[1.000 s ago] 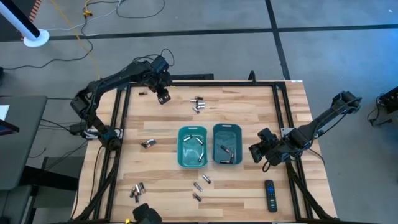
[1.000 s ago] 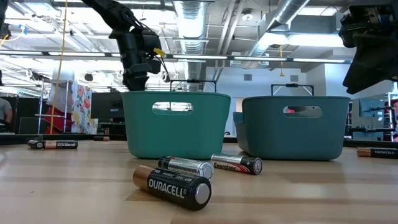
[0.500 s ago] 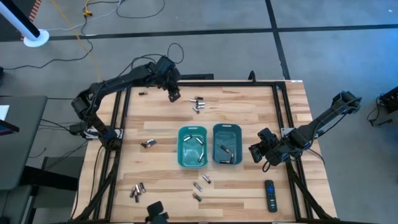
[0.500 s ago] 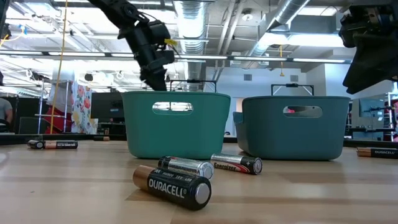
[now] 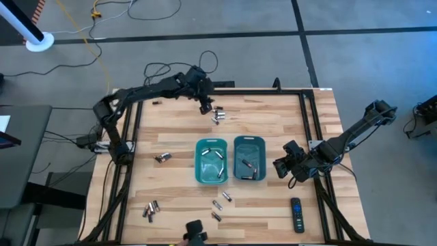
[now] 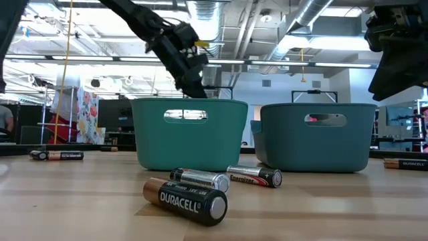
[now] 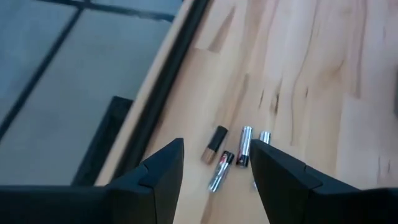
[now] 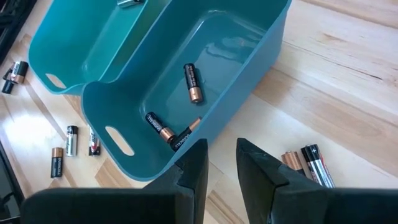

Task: Sort batteries
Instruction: Put the black battery into the blue bin

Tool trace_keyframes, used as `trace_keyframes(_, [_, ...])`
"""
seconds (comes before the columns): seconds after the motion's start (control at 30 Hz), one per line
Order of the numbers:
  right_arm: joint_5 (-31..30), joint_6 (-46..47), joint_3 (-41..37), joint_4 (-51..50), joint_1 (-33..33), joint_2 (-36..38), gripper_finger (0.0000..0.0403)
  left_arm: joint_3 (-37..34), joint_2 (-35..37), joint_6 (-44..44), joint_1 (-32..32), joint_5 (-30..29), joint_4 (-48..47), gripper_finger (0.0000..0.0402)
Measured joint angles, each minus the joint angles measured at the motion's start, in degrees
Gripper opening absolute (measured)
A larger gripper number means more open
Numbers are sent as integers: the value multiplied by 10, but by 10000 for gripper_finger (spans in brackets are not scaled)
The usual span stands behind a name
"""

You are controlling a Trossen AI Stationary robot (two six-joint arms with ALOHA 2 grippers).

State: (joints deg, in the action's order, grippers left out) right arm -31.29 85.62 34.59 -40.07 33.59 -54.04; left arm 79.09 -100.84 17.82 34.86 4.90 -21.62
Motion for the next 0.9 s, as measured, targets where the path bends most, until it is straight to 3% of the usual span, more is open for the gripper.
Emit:
trace_keyframes(0.17, [0,6,0,3,0,0,103,78,-85,-1,-3,6,-46,178])
trace_keyframes(0.43, [0,23,0,3,0,0,103,316,-249,51,-2,7,-255,178])
trace_keyframes(0.63, [0,30,0,3,0,0,103,446,-337,67,-2,-3,-336,178])
trace_keyframes(0.73, [0,30,0,5,0,0,103,482,-361,74,-2,-11,-363,178])
trace_keyframes(0.9, [0,30,0,15,0,0,103,481,-363,58,-3,-13,-357,178])
